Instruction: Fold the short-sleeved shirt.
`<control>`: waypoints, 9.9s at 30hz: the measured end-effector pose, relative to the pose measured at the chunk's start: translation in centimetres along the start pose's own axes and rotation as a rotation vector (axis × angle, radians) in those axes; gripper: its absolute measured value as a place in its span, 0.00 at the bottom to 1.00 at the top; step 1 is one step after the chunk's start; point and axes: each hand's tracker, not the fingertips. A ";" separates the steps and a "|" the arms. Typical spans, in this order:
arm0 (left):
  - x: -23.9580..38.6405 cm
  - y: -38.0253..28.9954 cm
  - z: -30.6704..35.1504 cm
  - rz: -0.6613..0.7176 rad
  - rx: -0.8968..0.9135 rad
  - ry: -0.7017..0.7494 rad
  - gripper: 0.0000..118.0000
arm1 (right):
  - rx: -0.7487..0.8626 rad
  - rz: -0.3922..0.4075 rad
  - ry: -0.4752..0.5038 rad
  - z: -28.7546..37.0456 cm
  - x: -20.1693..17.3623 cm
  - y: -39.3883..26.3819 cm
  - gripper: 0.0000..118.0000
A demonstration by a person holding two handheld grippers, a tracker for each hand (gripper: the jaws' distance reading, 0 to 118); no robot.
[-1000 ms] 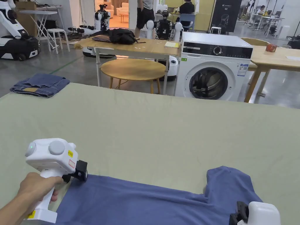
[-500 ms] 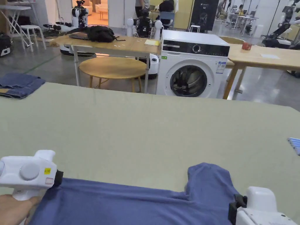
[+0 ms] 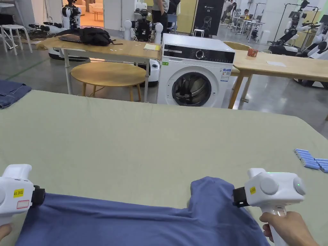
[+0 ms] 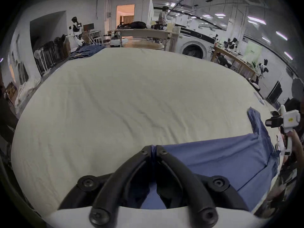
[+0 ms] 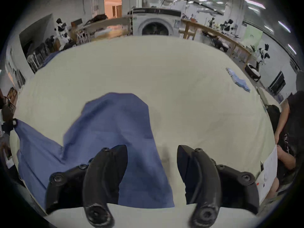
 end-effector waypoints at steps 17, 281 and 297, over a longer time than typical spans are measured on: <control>0.5 -0.5 0.9 -0.007 -0.016 0.006 0.00 | -0.036 0.013 0.026 0.5 -0.6 0.4 0.00; -0.5 -18.9 -0.1 0.518 -0.286 -0.834 0.03 | 0.751 -0.020 0.031 19.4 -13.1 -19.1 0.00; -3.8 -12.1 15.3 0.287 -0.144 -0.487 0.01 | 0.752 0.009 0.038 19.5 -13.2 -18.7 0.00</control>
